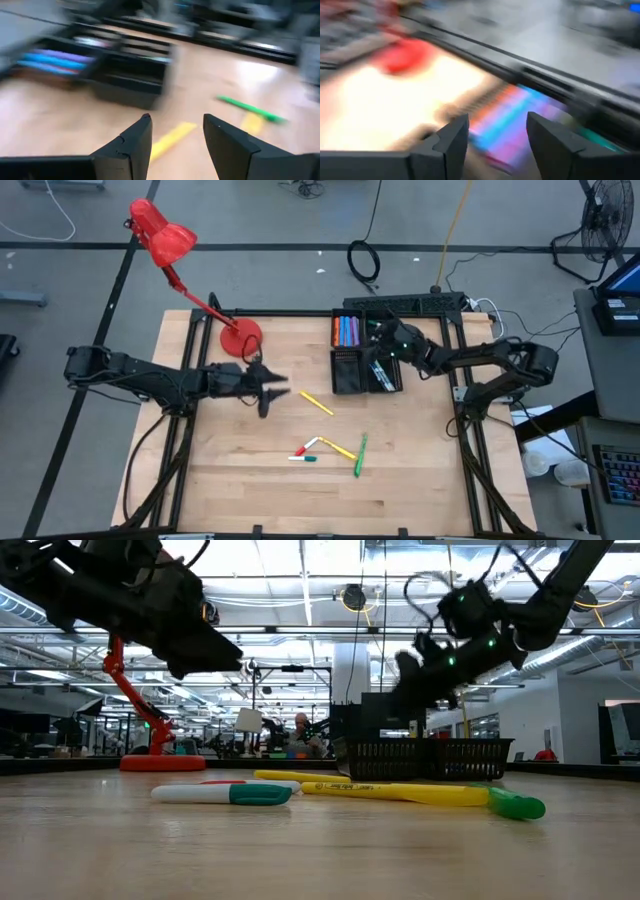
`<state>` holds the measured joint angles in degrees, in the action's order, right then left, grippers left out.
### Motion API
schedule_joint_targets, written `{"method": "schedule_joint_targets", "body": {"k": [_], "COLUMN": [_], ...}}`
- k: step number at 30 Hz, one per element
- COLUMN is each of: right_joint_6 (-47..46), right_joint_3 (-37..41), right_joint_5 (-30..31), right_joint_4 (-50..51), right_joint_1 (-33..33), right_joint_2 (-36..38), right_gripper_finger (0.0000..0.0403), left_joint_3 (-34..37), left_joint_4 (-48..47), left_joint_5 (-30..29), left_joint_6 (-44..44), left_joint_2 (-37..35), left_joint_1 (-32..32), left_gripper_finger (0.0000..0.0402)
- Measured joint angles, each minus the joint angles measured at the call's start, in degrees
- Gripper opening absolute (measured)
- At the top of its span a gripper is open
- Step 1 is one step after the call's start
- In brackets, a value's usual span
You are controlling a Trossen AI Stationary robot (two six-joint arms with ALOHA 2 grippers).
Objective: Pick & Place Markers
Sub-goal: Put the red and white highlighter pen into the top right black bin
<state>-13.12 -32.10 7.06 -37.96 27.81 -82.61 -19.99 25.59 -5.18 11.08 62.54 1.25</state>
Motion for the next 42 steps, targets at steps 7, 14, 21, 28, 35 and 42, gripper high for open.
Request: {"method": "schedule_joint_targets", "body": {"k": [7,14,21,28,35,42], "right_joint_6": [2.6,7.7,12.3,12.8,13.4,14.0], "right_joint_3": [0.0,0.0,-0.1,0.0,0.0,0.0], "right_joint_5": [-16.4,-14.3,-11.5,-11.3,-7.8,-5.3], "right_joint_4": [-13.4,-20.2,-24.2,-22.7,-21.3,-19.8], "right_joint_1": [-11.5,-21.8,-28.2,-30.2,-30.2,-30.2], "right_joint_2": [0.1,0.1,2.7,3.8,3.9,3.8], "right_gripper_finger": [0.0189,0.0186,0.0185,0.0185,0.0185,0.0185], "left_joint_3": [-3.2,-13.5,-22.0,-26.4,-26.5,-26.5], "left_joint_4": [-6.5,-12.8,-15.5,-15.4,-22.3,-25.0], "left_joint_5": [2.4,-13.7,-17.4,-16.6,-8.3,-7.7], "left_joint_6": [-0.8,-1.9,-6.7,-4.5,4.5,8.9], "left_joint_2": [0.2,11.7,30.4,37.2,37.3,37.3], "left_joint_1": [-13.1,-27.4,-29.2,-24.1,-21.0,-22.3], "left_gripper_finger": [0.0182,0.0182,0.0182,0.0182,0.0182,0.0182]}}
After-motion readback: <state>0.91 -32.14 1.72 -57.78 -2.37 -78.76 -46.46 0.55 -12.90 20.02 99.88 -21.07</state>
